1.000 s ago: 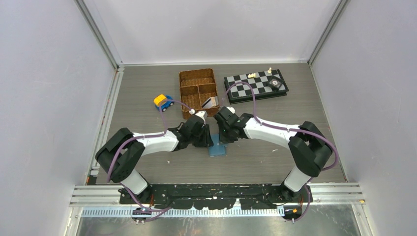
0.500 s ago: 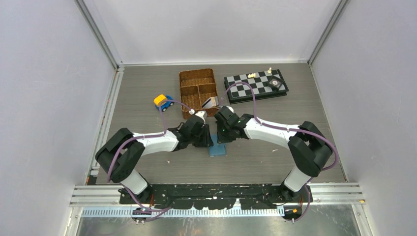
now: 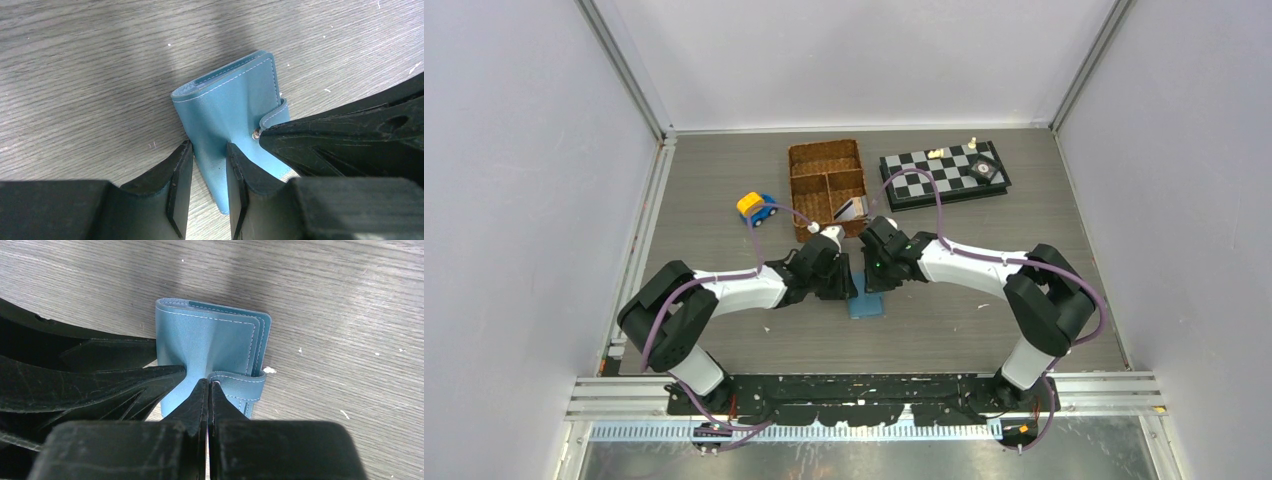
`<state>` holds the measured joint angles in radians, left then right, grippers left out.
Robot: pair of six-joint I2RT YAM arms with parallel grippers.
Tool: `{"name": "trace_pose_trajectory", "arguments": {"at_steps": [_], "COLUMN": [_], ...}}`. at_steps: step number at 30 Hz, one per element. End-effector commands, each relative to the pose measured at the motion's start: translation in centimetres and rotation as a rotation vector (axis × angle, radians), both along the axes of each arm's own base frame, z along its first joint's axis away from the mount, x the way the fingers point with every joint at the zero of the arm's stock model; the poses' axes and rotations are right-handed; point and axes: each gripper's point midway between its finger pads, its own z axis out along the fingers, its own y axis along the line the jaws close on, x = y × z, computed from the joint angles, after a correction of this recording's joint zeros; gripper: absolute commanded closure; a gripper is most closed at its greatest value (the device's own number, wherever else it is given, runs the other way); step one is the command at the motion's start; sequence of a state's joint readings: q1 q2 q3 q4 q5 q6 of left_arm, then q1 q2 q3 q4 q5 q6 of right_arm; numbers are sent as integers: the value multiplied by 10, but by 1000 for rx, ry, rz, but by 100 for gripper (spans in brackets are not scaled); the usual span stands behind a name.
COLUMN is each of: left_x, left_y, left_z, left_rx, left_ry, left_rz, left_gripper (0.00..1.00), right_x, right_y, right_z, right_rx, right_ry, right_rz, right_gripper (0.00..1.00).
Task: Put the credit cards into the card holder
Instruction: Close the card holder at the center of the board.
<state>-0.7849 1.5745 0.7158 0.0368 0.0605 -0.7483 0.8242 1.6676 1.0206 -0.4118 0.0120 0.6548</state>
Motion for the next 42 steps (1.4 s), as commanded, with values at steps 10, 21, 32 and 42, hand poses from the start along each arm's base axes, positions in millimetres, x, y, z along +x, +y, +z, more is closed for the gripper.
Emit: {"name": "trace_pose_trajectory", "arguments": {"at_steps": [10,21,32,42], "left_x": [-9,-8,-8,-8], "left_y": [13,13,14,14], "left_z": [-9,-8,-7,-8], "left_rx": [52,54,57,58], "left_ry": [21,17,13,15], "left_rz": [-3,-4,-6,-6], "left_gripper": [70,70,70,70], "right_x": [-4,-2,-3,0], "right_y": [12,10,3,-4], "right_z": [-5,-13,-25,-34], "right_rx": [49,21,-34,-79], "right_ry": [21,33,55,58], "right_rz": [30,21,3,-21], "right_gripper": [99,99,100,100]}}
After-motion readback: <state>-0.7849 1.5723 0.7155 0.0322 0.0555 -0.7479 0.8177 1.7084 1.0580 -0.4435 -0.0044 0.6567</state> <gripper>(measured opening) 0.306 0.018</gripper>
